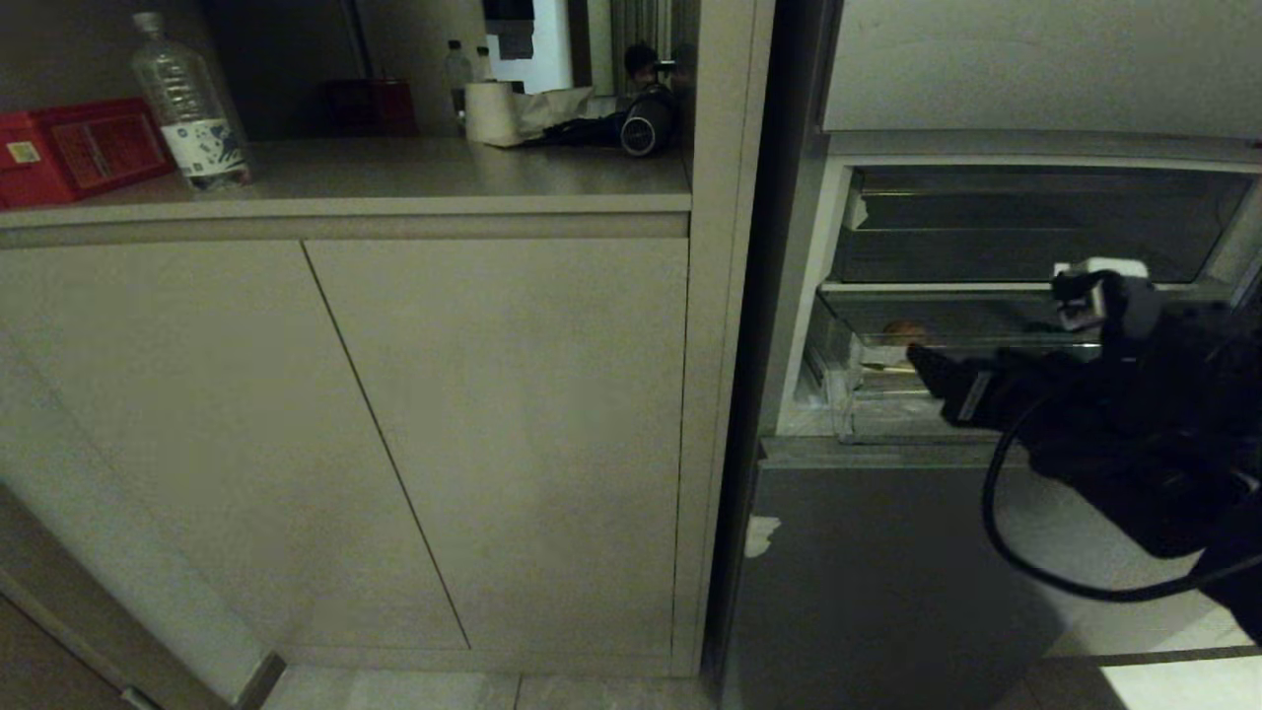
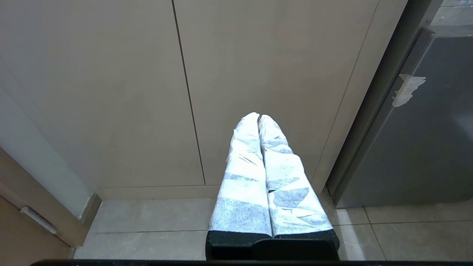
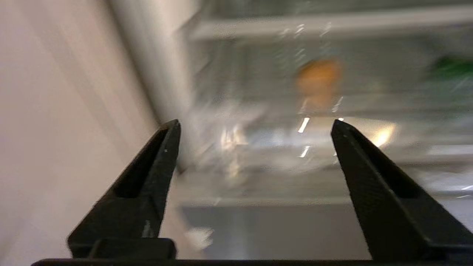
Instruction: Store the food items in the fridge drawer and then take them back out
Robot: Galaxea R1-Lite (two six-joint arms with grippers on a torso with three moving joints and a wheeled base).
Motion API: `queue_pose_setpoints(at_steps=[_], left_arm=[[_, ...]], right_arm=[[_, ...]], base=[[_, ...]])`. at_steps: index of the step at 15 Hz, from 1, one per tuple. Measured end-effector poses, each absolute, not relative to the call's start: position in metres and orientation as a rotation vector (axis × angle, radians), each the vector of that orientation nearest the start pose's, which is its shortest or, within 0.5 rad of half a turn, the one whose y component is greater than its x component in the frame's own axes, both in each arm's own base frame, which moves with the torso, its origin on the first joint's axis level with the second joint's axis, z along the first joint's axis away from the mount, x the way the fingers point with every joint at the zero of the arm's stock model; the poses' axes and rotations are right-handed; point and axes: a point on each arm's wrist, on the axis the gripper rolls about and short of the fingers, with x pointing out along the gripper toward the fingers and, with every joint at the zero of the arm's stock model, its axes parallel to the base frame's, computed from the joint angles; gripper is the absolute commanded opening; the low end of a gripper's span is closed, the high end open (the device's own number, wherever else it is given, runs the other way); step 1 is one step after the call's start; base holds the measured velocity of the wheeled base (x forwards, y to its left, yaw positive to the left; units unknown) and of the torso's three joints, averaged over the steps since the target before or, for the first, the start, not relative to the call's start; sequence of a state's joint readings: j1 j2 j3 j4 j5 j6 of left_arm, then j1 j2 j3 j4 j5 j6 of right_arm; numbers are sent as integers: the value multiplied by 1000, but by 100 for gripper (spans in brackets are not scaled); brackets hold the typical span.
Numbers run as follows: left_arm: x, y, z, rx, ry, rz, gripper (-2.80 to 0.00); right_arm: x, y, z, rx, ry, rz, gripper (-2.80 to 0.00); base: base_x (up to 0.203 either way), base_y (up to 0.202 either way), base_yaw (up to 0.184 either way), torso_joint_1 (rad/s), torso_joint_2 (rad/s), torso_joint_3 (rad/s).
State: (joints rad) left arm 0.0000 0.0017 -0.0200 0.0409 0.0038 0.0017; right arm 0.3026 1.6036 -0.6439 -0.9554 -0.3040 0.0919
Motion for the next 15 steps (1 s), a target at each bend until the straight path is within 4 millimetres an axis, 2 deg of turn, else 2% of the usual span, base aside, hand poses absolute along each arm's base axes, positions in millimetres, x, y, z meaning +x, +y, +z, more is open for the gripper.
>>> queue_pose_setpoints(at_steps=[3, 6, 9, 15], left_arm=[[-24, 0, 77, 2, 23, 4, -280], [-24, 0, 77, 2, 23, 4, -280], [-24, 0, 77, 2, 23, 4, -280], [-24, 0, 77, 2, 23, 4, -280]], right_arm=[[273, 48, 241, 82, 35, -57, 0], [290, 31, 260, 69, 149, -60, 0], [323, 18, 258, 57, 256, -104, 0], [379, 5, 233, 6, 410, -129, 0]], base=[[0, 0, 0, 0, 0, 0], [0, 0, 0, 0, 0, 0], [0, 0, 0, 0, 0, 0], [0, 0, 0, 0, 0, 0]])
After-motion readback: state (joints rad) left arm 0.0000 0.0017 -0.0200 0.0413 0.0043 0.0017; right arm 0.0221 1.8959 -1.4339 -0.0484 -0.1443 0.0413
